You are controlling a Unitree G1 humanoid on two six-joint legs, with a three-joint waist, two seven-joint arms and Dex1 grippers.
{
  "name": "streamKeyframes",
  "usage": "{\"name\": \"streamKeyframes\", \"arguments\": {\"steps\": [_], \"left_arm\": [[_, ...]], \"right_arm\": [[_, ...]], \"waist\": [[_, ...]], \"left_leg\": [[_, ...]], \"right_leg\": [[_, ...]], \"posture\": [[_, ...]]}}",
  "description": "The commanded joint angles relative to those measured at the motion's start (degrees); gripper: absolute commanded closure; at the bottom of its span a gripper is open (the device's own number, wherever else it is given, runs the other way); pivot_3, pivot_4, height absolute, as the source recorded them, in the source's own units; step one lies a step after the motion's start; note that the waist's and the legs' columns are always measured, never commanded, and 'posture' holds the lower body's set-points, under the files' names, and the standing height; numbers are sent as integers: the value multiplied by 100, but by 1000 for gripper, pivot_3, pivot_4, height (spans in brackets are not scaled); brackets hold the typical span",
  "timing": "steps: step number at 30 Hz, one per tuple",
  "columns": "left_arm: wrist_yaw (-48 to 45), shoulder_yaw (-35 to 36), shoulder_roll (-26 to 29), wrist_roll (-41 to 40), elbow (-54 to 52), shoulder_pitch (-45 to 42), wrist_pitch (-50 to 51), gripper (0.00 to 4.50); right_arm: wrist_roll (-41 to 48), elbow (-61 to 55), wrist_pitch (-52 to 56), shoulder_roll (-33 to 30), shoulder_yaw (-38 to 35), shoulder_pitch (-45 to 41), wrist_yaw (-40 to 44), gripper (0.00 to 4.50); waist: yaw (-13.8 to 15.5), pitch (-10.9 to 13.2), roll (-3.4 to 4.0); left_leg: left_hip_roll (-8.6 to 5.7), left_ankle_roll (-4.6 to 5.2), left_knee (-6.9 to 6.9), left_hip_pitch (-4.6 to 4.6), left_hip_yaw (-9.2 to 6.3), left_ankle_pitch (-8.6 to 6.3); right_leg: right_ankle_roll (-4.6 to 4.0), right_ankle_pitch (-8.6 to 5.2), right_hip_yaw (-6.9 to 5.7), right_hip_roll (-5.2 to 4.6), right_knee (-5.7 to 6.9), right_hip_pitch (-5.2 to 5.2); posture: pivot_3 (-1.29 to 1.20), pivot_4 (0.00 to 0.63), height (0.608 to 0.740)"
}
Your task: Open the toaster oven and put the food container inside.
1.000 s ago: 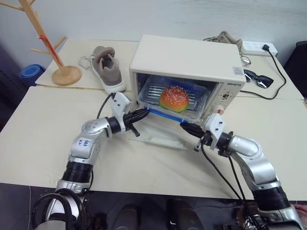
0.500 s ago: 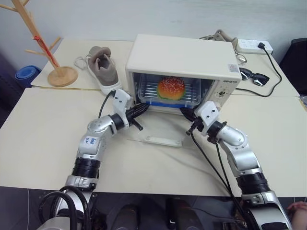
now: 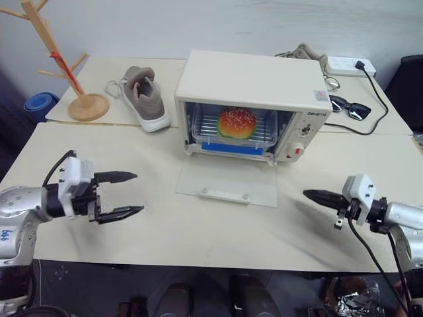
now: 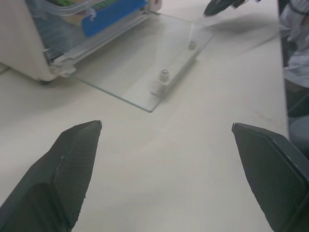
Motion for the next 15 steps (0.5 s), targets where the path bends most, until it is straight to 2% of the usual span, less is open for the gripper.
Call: {"name": "streamKeyframes", "arguments": {"steps": [1,4,7,11,15], "left_arm": [[85,164,-78,-585,-608,66,349,51],[339,209,-122,-885,-918,125,781,51],[901,385,-388,-997,-1111,63,822,51],[1813,753,-865,-1237,-1275,5,923,51],[2147,882,-975,-1184,-1461,166,904,51]], "right_arm": [[28,8,-325,296,207,-71,179,4500],[230,-265,-285,588,368,-85,283,4500],[501,-748,-54,908,411,-114,128,4500],[936,-1235,336,1287,92,-253,-426,4500],[1605,-1692,978,1629,-327,-651,-1279,4500]], "waist": [[1,0,0],[-1,1,5],[-26,2,7],[-33,2,7],[-31,3,8]], "left_leg": [[0,-1,0,-5,-2,1],[-1,-4,0,-8,-2,1],[2,-9,0,-7,-5,-1],[4,-14,0,-8,-6,-3],[3,-19,0,-9,-7,-1]], "right_leg": [[0,0,-1,0,1,-5],[0,0,0,-1,3,-10],[0,0,-2,2,4,-10],[0,0,-2,7,6,-13],[0,0,-2,7,5,-13]], "posture": [[0,150,740],[0,150,740],[0,150,740],[0,150,740],[0,150,740]]}}
